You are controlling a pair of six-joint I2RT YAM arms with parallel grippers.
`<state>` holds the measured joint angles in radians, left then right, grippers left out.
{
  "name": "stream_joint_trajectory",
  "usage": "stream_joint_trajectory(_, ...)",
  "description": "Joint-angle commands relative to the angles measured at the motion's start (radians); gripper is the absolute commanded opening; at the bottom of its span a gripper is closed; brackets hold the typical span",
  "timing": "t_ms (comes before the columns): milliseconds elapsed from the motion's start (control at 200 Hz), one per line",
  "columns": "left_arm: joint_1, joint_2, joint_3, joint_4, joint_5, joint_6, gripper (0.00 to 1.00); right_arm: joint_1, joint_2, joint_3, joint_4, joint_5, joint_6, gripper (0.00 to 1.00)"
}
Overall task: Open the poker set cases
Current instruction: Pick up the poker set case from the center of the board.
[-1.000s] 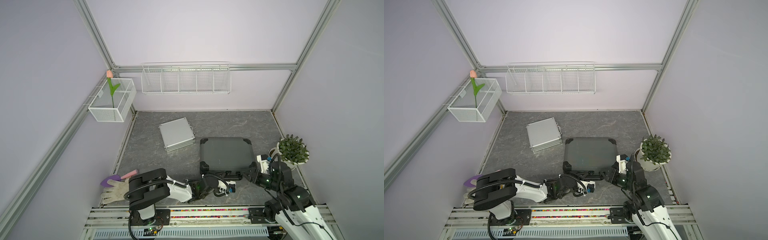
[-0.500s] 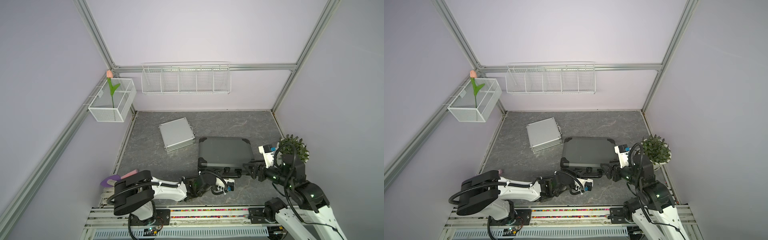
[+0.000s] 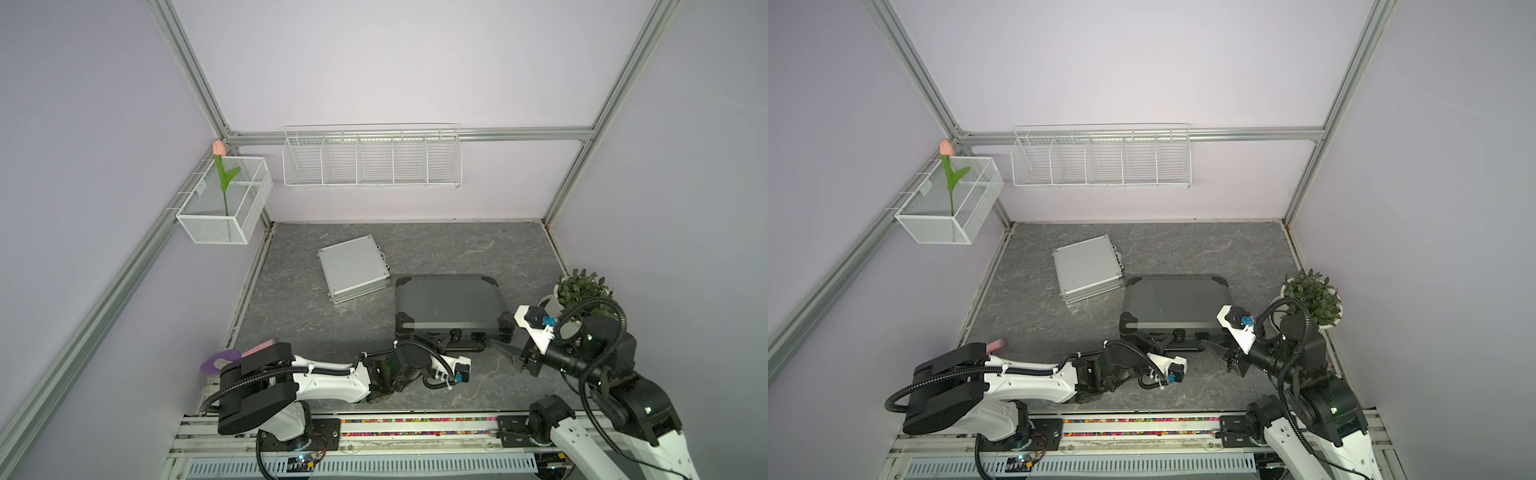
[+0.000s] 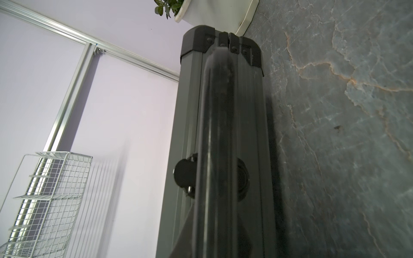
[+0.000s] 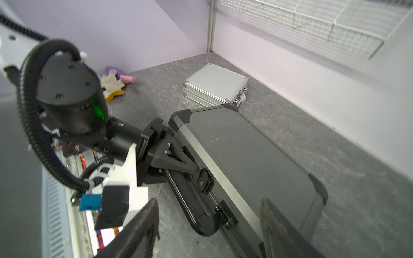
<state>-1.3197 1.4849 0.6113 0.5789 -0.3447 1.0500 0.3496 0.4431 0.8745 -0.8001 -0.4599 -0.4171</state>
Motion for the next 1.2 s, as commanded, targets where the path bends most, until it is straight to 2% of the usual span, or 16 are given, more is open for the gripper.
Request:
stream_joint_trajectory(0, -0.009, -0.07, 0.084, 0.433, -0.008, 0.075, 0.0, 0.005, 0.019, 0.044, -0.144, -0.064, -0.367, 0.73)
stream_joint_trajectory(115, -0.009, -0.046, 0.085, 0.506, 0.003, 0.144, 0.0, 0.006, 0.023, 0.046, -0.251, -0.044, -0.553, 0.75)
stream_joint_trajectory(220, -0.009, -0.034, 0.095, 0.537, 0.017, 0.184, 0.0, 0.005, 0.021, 0.031, -0.26, -0.027, -0.632, 0.75)
stream_joint_trajectory(370, -0.009, -0.055, 0.112, 0.486, 0.037, 0.178, 0.0, 0.005, 0.022, -0.02, -0.202, -0.028, -0.662, 0.72)
stream_joint_trajectory(550, -0.009, -0.089, 0.126, 0.417, 0.054, 0.107, 0.0, 0.007, 0.034, -0.094, -0.092, -0.034, -0.678, 0.68)
stream_joint_trajectory(855, -0.009, -0.118, 0.129, 0.412, 0.076, 0.098, 0.0, 0.023, 0.118, -0.144, 0.029, -0.014, -0.711, 0.59)
stream_joint_trajectory(1195, -0.009, -0.127, 0.171, 0.396, 0.102, 0.106, 0.0, 0.115, 0.204, -0.179, 0.117, 0.071, -0.741, 0.55)
